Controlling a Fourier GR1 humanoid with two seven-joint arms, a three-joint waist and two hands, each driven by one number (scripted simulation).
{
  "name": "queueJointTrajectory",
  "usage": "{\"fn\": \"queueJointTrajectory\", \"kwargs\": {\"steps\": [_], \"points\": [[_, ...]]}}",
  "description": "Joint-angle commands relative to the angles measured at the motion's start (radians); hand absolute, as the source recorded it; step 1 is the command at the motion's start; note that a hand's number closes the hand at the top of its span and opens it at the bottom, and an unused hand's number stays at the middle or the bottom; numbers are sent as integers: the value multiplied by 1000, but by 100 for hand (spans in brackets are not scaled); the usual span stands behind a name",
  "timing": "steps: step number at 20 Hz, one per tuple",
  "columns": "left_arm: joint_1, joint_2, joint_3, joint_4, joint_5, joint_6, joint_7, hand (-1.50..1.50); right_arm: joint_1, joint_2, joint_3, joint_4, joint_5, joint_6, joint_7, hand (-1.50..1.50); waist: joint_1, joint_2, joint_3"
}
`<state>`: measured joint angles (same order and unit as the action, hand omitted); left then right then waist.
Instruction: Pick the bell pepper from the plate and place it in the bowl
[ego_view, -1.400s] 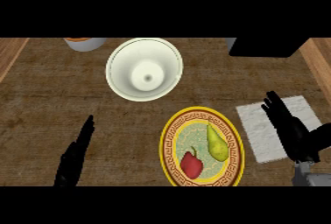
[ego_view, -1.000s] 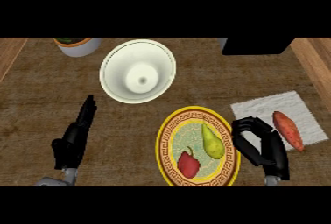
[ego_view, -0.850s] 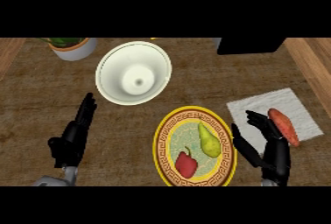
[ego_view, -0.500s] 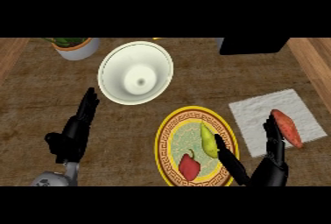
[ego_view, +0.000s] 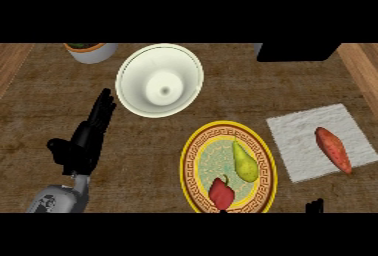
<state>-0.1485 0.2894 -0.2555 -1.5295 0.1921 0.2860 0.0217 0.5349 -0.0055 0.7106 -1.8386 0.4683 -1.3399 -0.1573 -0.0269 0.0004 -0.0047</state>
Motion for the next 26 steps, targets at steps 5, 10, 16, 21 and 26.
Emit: {"fn": "queueJointTrajectory", "kwargs": {"steps": [5,10,16,21,26], "points": [[-35,28,28,-14,22,-47,42,0,193,5,137,-28,107,-95,203,-150,37,15,0],[-22,-33,-11,21,-26,-4,-4,0,279,5,172,-30,170,0,320,-150,45,22,-1],[-22,0,-4,-61,-22,-22,81,0,239,5,136,-28,286,111,522,-150,51,14,1],[2,-45,0,9,-47,-20,-6,0,85,5,95,-18,438,125,745,-150,36,11,2],[38,-62,1,-12,-60,-29,-15,0,1,5,154,-28,546,100,876,-150,27,3,3]]}}
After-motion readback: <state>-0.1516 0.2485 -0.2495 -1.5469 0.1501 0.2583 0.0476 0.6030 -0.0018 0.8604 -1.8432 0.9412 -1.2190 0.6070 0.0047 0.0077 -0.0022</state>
